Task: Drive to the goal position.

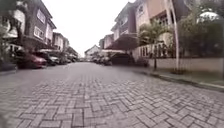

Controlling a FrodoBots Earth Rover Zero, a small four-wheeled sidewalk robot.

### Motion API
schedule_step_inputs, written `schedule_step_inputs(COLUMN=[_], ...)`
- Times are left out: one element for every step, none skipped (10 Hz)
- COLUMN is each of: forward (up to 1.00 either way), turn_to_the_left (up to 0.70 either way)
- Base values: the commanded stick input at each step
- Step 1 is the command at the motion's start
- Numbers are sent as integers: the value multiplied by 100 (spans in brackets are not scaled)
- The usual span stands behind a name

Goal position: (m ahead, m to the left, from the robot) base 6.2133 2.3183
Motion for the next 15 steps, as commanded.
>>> schedule_step_inputs(forward=[70, 70, 70, 70, 70, 70, 70, 70, 70, 70, 70, 70, 70, 70, 70], turn_to_the_left=[0, 0, 0, 0, 0, 0, 0, 0, 0, 0, 0, 0, 0, 0, 0])
